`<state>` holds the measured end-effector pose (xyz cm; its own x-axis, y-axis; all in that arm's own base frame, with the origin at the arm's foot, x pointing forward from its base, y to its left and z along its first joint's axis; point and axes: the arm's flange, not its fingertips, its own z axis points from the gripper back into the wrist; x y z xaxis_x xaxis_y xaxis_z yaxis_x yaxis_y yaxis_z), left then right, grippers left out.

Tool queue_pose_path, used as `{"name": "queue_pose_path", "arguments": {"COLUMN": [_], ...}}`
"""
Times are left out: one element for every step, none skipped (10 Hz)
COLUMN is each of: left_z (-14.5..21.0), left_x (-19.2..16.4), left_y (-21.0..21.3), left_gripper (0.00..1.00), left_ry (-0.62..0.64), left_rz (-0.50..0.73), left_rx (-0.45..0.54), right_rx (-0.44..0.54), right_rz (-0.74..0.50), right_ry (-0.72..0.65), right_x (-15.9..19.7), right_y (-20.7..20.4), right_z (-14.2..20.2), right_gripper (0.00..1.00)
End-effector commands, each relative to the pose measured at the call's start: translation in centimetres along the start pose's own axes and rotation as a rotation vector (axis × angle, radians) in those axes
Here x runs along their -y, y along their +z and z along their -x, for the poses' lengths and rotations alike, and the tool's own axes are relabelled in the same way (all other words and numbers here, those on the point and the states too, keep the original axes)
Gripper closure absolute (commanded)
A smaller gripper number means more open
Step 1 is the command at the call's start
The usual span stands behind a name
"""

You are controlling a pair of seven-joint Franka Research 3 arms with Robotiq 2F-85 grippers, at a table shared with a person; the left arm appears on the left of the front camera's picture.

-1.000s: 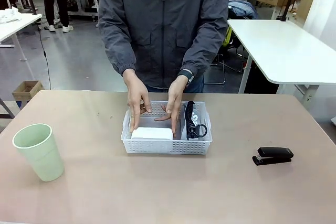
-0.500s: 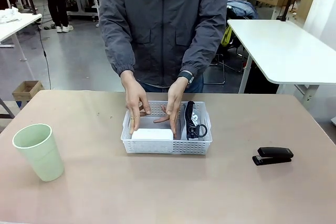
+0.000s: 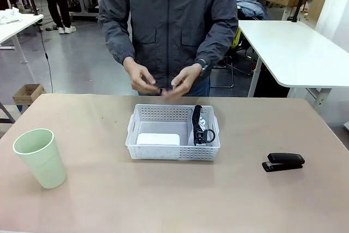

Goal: Efficiently arrange items inside the basket to fit them all.
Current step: Pick up the Stapler and place it inside the Organizing basket.

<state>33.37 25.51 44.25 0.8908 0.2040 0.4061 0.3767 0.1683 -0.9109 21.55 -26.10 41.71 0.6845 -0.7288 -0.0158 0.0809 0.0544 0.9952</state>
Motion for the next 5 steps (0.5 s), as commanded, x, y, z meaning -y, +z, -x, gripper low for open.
{"name": "queue_pose_path", "arguments": {"left_z": [0.1, 0.1, 0.1, 0.1, 0.1], "left_x": [0.3, 0.3, 0.3, 0.3, 0.3], "left_y": [-0.1, -0.1, -0.1, -0.1, -0.1], "left_gripper": [0.00, 0.00, 0.00, 0.00, 0.00], "left_ry": [0.014, 0.014, 0.014, 0.014, 0.014], "left_rz": [-0.001, -0.001, -0.001, -0.001, -0.001], "left_rx": [0.012, 0.012, 0.012, 0.012, 0.012], "right_rx": [0.012, 0.012, 0.000, -0.040, -0.099], "right_rz": [-0.021, -0.021, 0.000, 0.037, 0.100], "right_ry": [0.026, 0.026, 0.000, 0.035, 0.121], "right_x": [-0.2, -0.2, 0.0, -0.8, -2.0], "right_y": [-0.1, -0.1, 0.0, -1.0, -3.0], "right_z": [-0.1, -0.1, 0.0, 0.5, 1.3], "right_gripper": [0.00, 0.00, 0.00, 0.00, 0.00]}}
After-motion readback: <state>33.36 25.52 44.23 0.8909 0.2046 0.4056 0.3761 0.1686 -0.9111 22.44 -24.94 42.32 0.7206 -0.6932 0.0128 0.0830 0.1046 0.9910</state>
